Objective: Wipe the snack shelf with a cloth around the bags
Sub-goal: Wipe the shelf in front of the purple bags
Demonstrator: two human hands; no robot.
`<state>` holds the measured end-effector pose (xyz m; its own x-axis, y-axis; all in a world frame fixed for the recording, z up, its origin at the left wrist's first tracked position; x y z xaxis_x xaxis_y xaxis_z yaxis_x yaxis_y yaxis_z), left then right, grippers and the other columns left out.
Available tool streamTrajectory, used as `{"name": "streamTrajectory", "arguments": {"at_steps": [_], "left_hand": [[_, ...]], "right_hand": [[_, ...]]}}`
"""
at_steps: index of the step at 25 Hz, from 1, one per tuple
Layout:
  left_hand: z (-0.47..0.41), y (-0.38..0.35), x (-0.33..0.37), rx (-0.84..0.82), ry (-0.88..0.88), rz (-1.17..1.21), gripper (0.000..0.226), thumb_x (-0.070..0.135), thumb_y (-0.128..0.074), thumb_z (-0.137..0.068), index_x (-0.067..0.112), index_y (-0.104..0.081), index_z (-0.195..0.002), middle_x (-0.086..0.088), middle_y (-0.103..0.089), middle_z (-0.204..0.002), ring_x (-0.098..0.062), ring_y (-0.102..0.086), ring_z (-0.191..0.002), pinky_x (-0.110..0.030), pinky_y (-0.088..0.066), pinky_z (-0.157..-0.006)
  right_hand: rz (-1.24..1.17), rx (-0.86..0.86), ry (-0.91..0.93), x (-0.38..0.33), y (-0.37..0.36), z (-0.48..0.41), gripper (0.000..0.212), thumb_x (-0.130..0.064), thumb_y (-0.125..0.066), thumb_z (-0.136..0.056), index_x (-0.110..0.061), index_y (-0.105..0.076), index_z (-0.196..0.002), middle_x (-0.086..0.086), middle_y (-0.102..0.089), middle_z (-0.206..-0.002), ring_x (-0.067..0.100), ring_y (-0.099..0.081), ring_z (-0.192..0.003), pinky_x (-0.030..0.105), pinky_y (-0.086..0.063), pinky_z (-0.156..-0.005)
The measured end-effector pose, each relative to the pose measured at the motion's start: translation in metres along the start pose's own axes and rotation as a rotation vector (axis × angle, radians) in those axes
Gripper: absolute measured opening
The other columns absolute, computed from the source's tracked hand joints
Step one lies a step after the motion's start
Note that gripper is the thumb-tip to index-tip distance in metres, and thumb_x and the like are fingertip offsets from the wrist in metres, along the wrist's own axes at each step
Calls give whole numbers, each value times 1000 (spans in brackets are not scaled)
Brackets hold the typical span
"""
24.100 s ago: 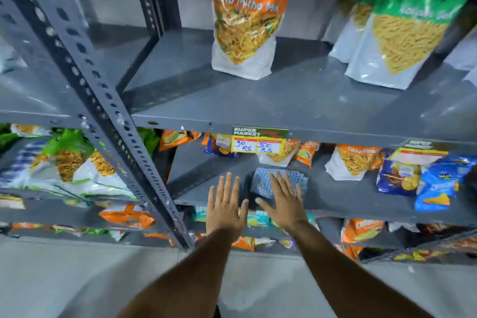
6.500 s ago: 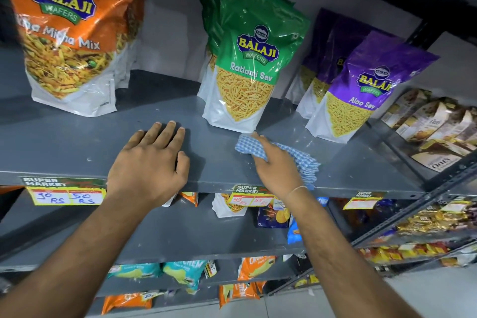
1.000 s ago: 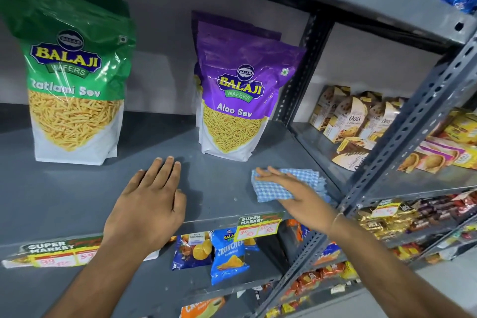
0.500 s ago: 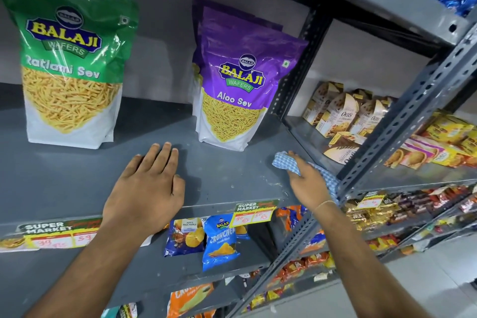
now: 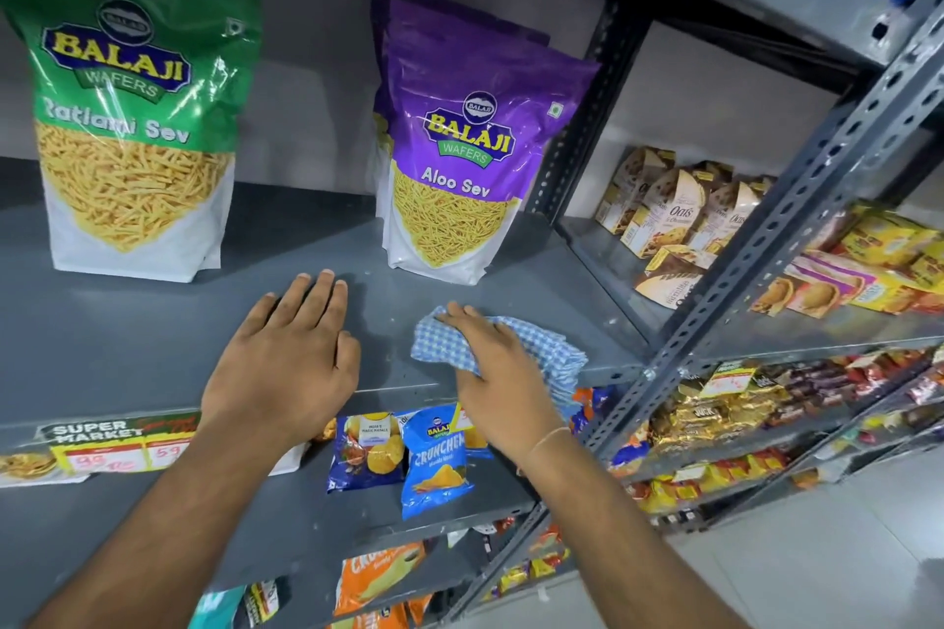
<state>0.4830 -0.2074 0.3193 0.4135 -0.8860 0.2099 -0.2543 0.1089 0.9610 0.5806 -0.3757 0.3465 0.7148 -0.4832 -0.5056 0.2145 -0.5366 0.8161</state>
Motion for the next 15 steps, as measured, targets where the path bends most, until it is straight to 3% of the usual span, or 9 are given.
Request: {"name": "streamTrajectory", "arguments": {"at_steps": [2,4,6,10,12,15], "left_hand": [[-1,-2,0,-13,2,0,79,46,2,-92,19,-6,-166,3,-1,-175,-13,3,-161,-37,-3,-132],[-1,-3,-1,-26,3,5,78,46,2,-93,20,-4,-166,3,1,-175,-13,4,-161,-37,-2,-132],[-1,-3,-3,-25,8,4,77,45,1,-93,20,-5,-166,3,0,-175,-13,4,-161,-38,-2,-132],[-1,-3,-5,-30,17,-34,77,44,2,-93,20,-6,-166,3,-2,-175,-13,2,-161,-41,1,-132],[0,-2,-5,-30,25,-26,78,44,2,-92,20,-6,-166,5,-2,-175,-12,2,-161,-41,3,-132],[-1,-2,-4,-32,25,2,77,44,1,-92,21,-6,-166,6,0,-175,-10,4,-161,-37,4,-131]], "right_hand": [[-113,3,-31,12,12,-4,69,5,-47,-86,-35,-47,-143,4,-60,-136,18,-59,-117,25,-48,-98],[-169,163,-149,53,44,-25,67,0,-46,-86,-36,-46,-143,5,-65,-126,24,-65,-105,36,-54,-88],[-86,216,-247,90,66,-47,61,-8,-46,-90,-35,-45,-145,5,-63,-133,28,-61,-118,41,-51,-95],[66,36,-292,109,40,-59,54,-11,-45,-96,-29,-44,-147,4,-54,-146,30,-50,-134,38,-42,-104],[79,42,-245,86,29,-50,59,-7,-47,-93,-30,-43,-147,3,-48,-152,27,-46,-138,37,-38,-111],[24,34,-92,20,3,-19,67,3,-49,-87,-31,-47,-145,-2,-44,-154,17,-36,-145,23,-21,-116]]}}
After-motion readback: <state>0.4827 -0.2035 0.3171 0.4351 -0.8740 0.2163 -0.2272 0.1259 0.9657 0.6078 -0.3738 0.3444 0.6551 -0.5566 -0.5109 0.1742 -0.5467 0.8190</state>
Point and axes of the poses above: each hand's wrist, its own z-axis away from the middle knuckle, its own y-axis out of the back of the hand, x = y × z, the point moved 10 cm from there along -z, towards the middle knuckle
